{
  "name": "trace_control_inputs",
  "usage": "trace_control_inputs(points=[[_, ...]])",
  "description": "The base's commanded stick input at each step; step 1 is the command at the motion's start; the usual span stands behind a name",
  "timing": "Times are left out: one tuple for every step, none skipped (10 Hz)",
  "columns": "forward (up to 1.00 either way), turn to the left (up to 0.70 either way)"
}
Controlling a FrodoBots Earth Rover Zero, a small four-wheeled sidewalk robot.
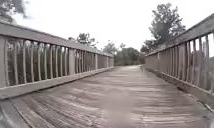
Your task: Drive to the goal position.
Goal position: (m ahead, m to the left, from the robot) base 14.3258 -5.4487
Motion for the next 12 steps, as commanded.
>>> trace_control_inputs(points=[[0.7, -0.23], [0.7, -0.35], [0.7, -0.35], [0.7, -0.35], [0.7, -0.35], [0.7, -0.35], [0.7, -0.27], [0.7, -0.12], [0.7, 0.0], [0.7, 0.0], [0.7, 0.0], [0.7, 0.0]])
